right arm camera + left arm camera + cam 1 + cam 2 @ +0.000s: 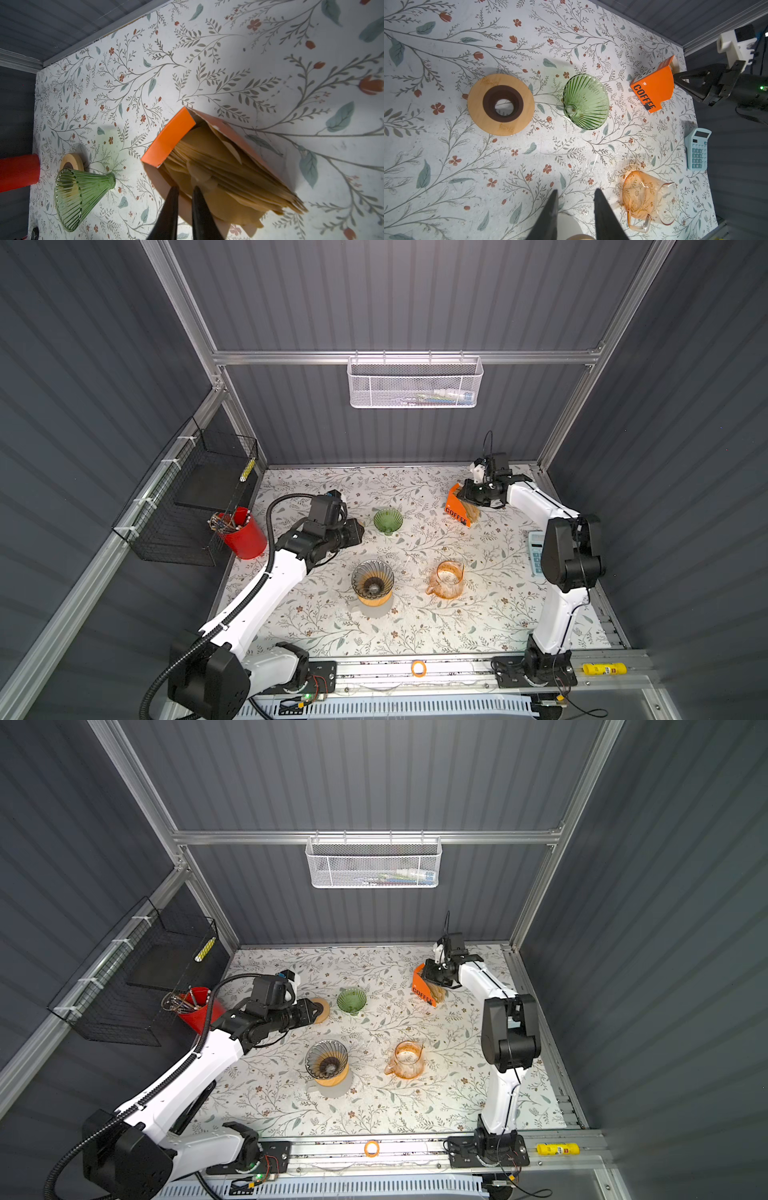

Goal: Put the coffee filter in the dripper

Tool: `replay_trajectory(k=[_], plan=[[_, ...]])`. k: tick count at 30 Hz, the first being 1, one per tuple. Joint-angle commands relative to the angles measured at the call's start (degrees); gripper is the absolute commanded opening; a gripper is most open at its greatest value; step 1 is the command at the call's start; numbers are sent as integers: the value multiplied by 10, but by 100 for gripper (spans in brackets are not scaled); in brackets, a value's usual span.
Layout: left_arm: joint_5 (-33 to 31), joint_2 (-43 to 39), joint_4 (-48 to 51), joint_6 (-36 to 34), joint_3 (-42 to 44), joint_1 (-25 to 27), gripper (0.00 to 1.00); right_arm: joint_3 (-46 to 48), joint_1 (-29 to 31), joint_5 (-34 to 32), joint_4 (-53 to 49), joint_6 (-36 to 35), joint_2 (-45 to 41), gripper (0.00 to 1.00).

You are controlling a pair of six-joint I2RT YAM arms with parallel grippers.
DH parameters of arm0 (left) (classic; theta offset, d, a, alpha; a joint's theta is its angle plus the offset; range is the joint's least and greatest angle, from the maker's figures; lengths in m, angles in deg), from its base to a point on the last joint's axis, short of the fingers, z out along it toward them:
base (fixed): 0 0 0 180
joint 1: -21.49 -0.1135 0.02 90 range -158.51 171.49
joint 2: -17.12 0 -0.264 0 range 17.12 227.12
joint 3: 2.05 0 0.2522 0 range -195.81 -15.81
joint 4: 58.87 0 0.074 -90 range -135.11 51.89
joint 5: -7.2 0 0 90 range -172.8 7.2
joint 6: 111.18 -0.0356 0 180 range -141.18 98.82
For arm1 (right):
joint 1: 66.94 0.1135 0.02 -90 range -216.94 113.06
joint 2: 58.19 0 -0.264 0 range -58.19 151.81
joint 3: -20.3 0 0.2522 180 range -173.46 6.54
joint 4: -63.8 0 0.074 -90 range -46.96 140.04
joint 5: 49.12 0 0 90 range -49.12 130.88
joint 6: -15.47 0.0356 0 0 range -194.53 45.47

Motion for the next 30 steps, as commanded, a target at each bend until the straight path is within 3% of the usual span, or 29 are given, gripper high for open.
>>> replay_trajectory(k=[1, 30], plan=[[-2, -1, 8, -6, 7, 1, 31, -14, 3, 2, -7, 0, 13, 17], [-2, -1, 5, -6, 12, 1, 31, -9, 4, -29, -18, -10, 9, 21]])
